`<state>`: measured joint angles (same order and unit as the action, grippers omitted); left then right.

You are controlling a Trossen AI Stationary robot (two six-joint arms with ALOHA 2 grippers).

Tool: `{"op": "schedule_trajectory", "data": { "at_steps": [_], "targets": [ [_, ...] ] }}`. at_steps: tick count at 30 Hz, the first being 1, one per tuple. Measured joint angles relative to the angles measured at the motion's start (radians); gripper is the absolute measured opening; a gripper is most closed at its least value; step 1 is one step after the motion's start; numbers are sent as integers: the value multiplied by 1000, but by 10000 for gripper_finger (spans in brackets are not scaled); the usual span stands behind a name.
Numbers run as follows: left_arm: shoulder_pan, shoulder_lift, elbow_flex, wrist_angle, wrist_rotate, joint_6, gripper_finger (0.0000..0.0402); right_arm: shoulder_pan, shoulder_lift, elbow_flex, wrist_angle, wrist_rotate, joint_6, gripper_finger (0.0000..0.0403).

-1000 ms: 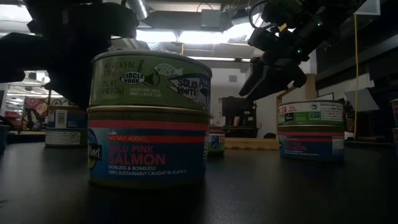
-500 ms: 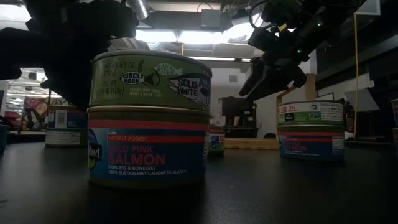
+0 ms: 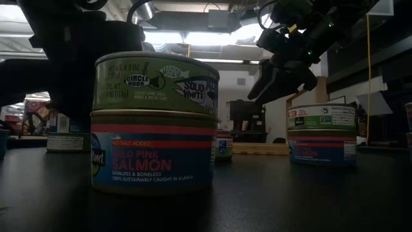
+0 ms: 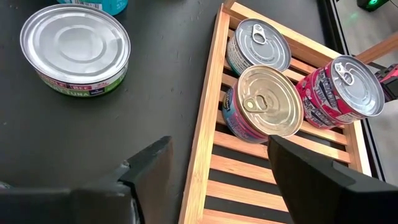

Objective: Stack canned seafood by type on shelf
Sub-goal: Stack the light blue tuna can on top of the other light blue tuna can on the shelf

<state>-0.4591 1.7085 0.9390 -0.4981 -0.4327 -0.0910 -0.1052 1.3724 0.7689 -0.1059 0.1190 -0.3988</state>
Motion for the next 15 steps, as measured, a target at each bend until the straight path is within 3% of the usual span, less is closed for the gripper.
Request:
{"op": "schedule_trajectory", "data": {
  "at_steps": [4,11,15],
  "targets": [
    [1,1,0,-5,-31,0,89,0,0,0,0,0,0,262],
    [17,2,0,-5,-49,19,13,0,0,0,0,0,0,262],
    [34,2,0,-5,-52,19,7,0,0,0,0,0,0,262]
  ]
}}
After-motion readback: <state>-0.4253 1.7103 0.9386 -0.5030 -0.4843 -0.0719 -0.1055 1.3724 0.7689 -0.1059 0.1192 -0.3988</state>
